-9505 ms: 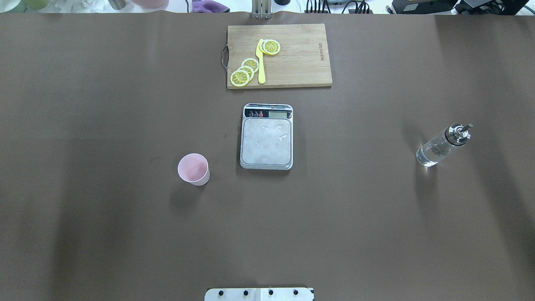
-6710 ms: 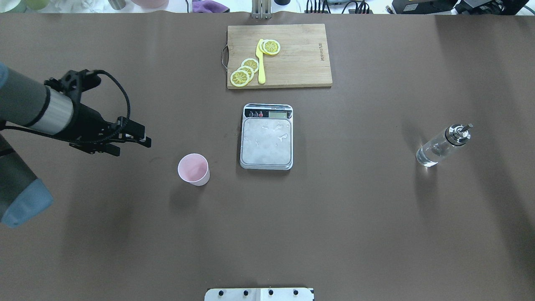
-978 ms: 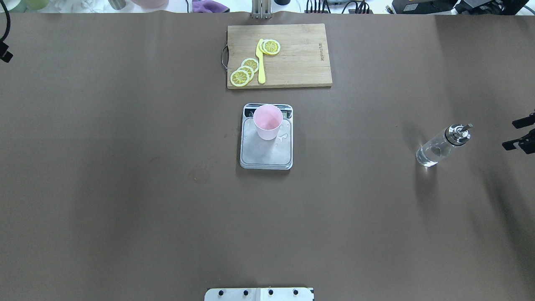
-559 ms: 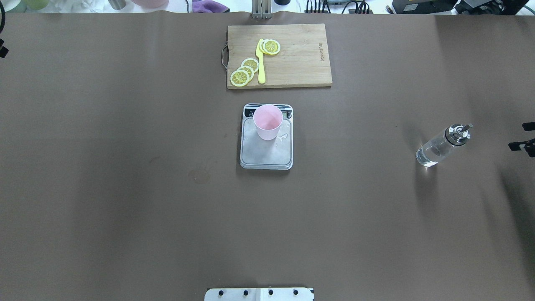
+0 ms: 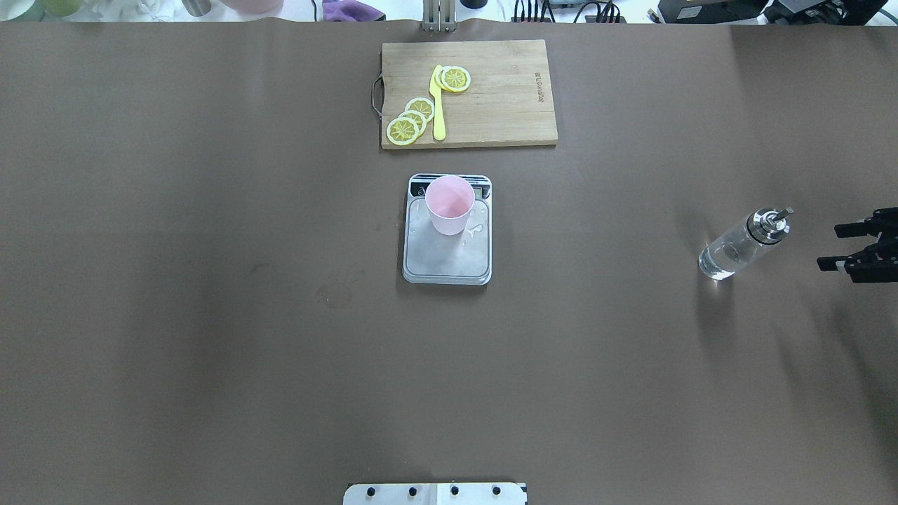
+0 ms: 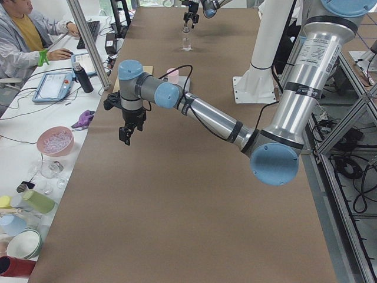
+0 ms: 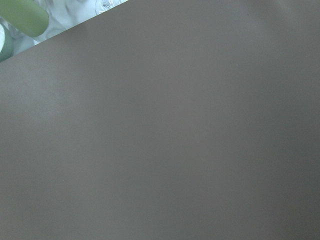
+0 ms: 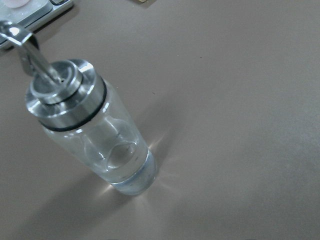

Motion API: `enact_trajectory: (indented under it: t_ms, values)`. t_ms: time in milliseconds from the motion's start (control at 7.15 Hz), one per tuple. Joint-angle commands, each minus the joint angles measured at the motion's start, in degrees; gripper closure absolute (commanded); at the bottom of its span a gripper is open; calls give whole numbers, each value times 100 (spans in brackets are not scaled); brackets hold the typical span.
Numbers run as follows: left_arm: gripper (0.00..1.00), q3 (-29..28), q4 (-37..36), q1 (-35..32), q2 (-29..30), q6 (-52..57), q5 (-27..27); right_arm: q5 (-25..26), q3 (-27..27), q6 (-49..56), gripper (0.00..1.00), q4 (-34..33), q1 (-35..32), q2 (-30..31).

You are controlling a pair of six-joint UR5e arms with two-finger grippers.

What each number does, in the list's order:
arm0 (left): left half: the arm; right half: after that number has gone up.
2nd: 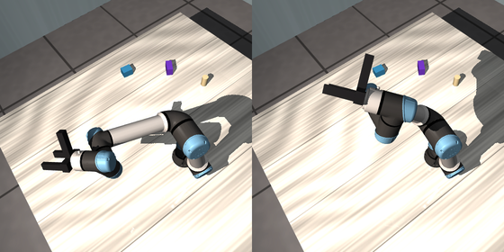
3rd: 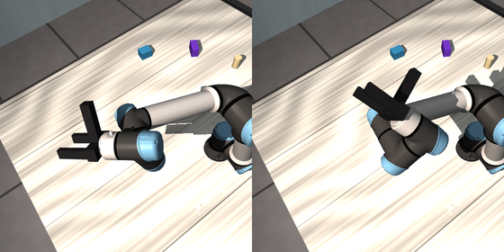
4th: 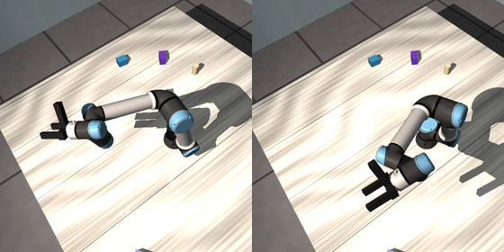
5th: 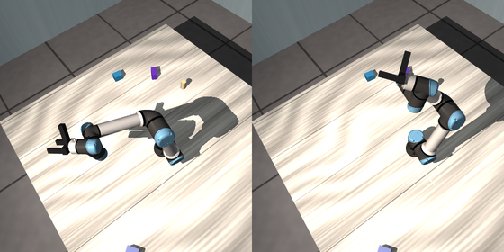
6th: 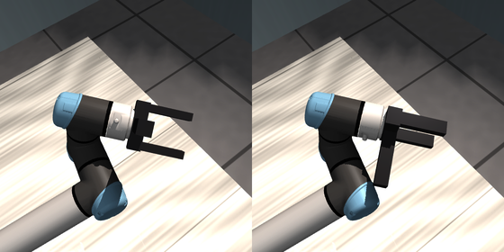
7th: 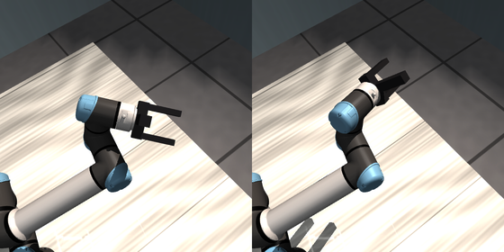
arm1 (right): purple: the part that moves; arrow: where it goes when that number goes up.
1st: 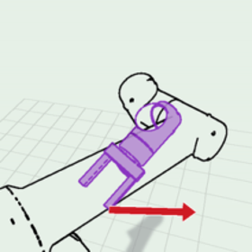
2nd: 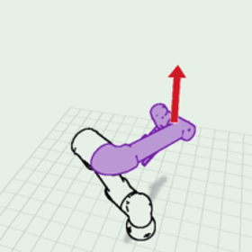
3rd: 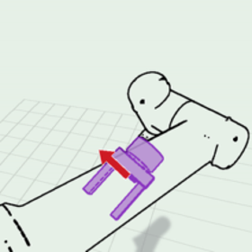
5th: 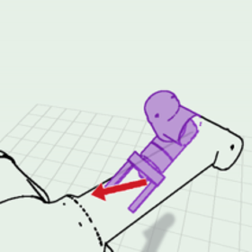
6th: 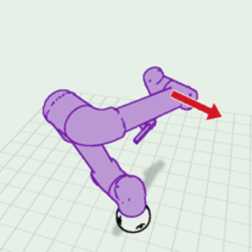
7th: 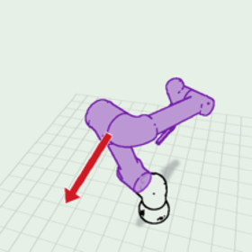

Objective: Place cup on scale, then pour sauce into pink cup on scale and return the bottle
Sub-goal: 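Reach the right gripper to the glass dispenser bottle and grasp it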

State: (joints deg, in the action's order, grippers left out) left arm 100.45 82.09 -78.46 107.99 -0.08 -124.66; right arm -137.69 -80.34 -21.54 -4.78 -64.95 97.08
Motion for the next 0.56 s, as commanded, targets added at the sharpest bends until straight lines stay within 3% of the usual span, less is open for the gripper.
enact_trajectory:
  t_ms: [0,419]
  values:
    - [3,-17,-8,-20,37,17,3,459,1,-575,12,589,454,-14]
    - [3,-26,0,-20,64,-9,12,1460,36,-1141,12,1346,1157,-14]
